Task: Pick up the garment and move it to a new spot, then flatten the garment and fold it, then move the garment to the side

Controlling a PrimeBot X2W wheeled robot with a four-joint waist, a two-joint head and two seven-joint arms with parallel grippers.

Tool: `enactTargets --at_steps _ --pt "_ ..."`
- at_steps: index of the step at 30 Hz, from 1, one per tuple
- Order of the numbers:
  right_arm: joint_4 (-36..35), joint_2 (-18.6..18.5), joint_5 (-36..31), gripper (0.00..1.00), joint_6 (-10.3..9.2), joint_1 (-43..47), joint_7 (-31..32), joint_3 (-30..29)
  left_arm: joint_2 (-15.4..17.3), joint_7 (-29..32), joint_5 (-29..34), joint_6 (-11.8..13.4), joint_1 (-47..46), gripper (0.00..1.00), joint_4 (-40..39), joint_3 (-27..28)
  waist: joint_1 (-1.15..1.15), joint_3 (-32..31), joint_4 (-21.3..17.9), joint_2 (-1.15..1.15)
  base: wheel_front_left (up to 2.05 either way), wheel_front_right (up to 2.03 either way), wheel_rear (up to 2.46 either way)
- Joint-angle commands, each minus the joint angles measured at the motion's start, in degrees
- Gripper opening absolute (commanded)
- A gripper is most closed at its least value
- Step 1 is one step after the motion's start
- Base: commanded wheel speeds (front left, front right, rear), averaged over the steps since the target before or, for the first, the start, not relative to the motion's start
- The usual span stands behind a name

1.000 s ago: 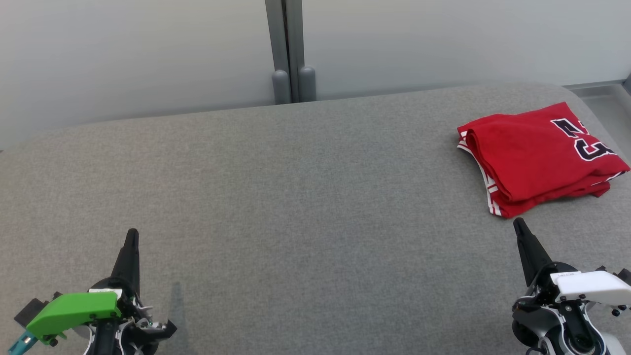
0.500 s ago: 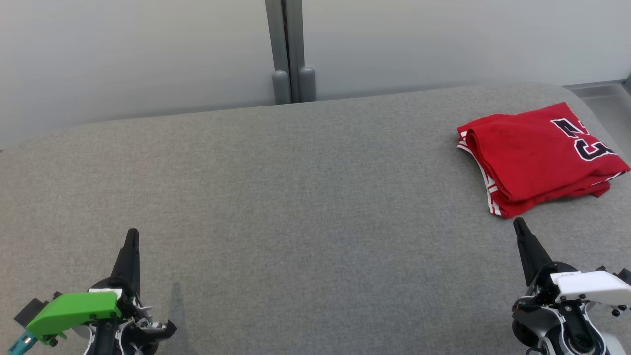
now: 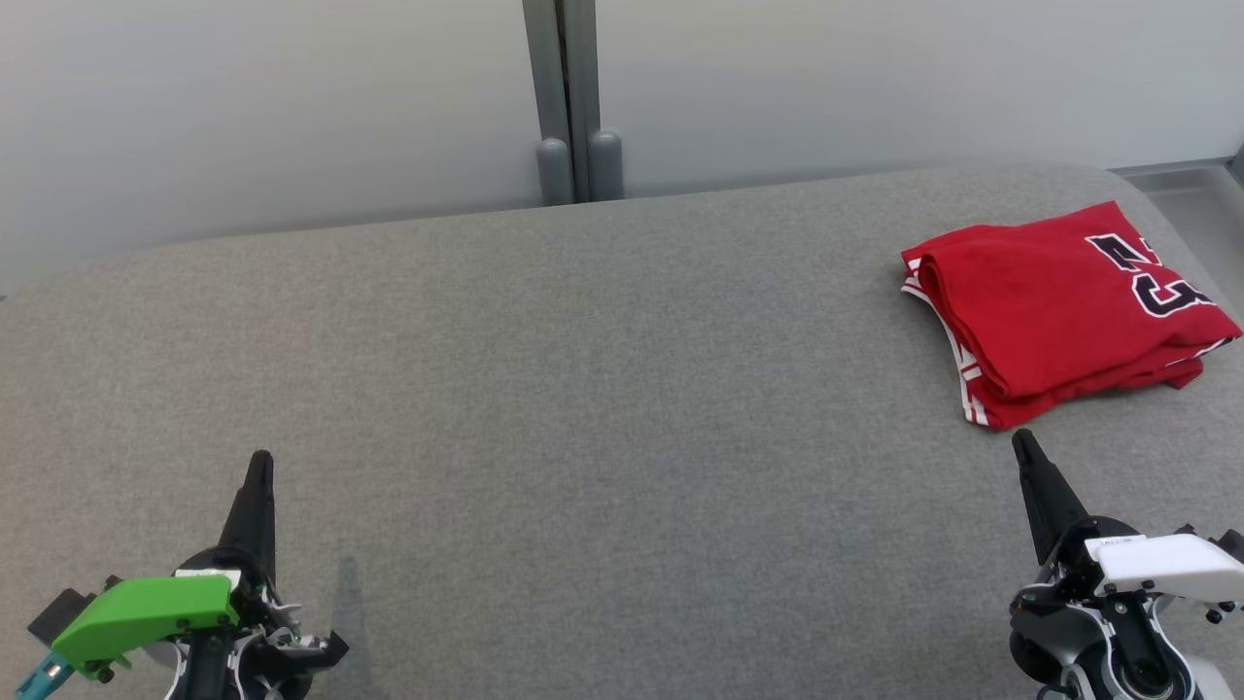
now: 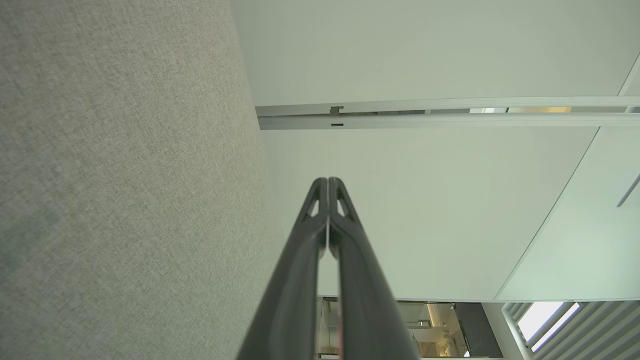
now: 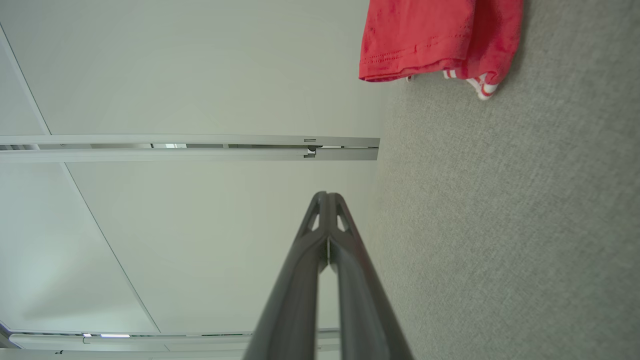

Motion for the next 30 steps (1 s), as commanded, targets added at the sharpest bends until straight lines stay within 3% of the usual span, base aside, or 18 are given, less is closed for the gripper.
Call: enactTargets --at_steps 1,30 --pt "-0.22 -0.30 0.20 0.00 0.00 -0.48 0.17 -0.11 0.25 0.24 -0.18 -0.24 -0.51 0.00 -0.09 0.15 0.00 0.00 0.00 0.00 0.00 0.00 0.00" --pt "-0.22 -0.30 0.20 0.00 0.00 -0.47 0.16 -0.10 0.24 0.25 -0.17 -0.24 -0.51 0.00 -0.10 0.15 0.00 0.00 0.00 0.00 0.00 0.00 0.00"
